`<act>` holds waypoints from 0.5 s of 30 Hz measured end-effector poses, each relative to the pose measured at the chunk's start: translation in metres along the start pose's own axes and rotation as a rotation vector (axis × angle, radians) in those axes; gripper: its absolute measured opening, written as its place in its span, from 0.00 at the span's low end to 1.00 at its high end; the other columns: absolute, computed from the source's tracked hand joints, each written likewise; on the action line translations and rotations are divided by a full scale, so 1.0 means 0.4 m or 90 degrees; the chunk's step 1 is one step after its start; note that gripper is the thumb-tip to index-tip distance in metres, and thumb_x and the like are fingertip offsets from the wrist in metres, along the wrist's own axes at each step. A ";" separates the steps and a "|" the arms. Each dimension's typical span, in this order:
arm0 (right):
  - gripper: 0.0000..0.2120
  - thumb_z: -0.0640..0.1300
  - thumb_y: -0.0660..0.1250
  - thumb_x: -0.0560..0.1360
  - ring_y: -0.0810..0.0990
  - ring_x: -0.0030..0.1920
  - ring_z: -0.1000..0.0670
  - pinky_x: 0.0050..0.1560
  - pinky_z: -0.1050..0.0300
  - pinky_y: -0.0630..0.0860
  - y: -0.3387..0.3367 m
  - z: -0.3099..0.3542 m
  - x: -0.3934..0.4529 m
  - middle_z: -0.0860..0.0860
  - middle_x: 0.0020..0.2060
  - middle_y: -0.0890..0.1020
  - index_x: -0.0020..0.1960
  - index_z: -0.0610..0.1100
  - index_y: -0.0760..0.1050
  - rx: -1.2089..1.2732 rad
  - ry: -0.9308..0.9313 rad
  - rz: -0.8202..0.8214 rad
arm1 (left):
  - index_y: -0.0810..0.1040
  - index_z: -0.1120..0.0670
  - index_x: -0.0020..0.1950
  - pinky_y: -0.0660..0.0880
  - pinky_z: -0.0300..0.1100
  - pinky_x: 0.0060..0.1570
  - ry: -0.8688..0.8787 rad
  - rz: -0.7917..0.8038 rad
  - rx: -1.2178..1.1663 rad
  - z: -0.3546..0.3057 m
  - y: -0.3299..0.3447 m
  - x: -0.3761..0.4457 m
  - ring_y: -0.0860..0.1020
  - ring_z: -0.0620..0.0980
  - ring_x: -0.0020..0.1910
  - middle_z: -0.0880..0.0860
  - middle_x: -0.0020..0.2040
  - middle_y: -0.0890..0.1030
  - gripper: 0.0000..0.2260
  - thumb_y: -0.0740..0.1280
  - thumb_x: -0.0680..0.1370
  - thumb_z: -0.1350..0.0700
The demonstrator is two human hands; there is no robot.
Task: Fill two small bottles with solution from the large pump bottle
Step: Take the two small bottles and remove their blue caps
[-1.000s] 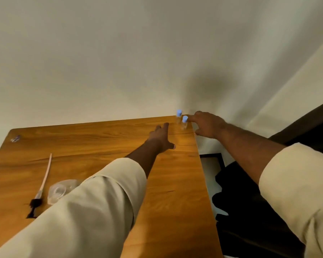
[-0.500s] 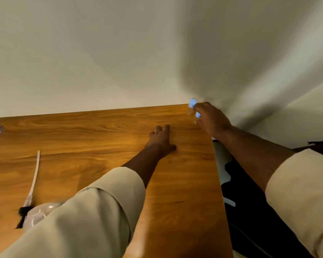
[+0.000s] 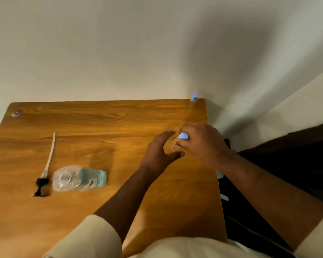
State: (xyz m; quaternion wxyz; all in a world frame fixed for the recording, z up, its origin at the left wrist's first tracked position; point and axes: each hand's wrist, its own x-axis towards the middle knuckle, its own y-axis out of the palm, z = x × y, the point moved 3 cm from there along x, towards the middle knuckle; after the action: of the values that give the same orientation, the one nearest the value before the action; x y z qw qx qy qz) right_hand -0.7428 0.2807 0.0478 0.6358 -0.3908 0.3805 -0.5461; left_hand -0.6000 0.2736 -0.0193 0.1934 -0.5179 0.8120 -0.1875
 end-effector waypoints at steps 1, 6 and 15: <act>0.17 0.58 0.67 0.73 0.75 0.39 0.52 0.38 0.59 0.72 -0.013 0.037 -0.031 0.50 0.40 0.80 0.48 0.44 0.78 -0.014 -0.014 -0.007 | 0.75 0.51 0.68 0.68 0.30 0.61 0.027 -0.023 -0.025 -0.015 -0.010 -0.046 0.72 0.37 0.63 0.46 0.65 0.77 0.29 0.78 0.69 0.54; 0.17 0.57 0.65 0.75 0.74 0.38 0.52 0.36 0.60 0.69 -0.057 0.205 -0.149 0.49 0.39 0.79 0.49 0.43 0.78 -0.043 -0.078 -0.038 | 0.82 0.52 0.58 0.73 0.46 0.64 0.094 -0.112 -0.122 -0.050 -0.072 -0.216 0.80 0.38 0.54 0.43 0.54 0.84 0.15 0.76 0.72 0.57; 0.18 0.36 0.70 0.72 0.74 0.60 0.50 0.51 0.57 0.76 -0.088 0.395 -0.228 0.49 0.61 0.75 0.60 0.51 0.77 0.023 -0.278 0.087 | 0.82 0.49 0.47 0.74 0.57 0.62 0.175 -0.099 -0.138 -0.048 -0.225 -0.346 0.82 0.36 0.49 0.41 0.45 0.85 0.07 0.73 0.71 0.49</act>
State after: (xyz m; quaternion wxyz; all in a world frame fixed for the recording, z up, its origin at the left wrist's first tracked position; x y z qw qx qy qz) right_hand -0.6233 0.3805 0.1490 0.7451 -0.4618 0.2499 -0.4112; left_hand -0.4866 0.3666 0.0591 0.0086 -0.5664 0.8037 -0.1820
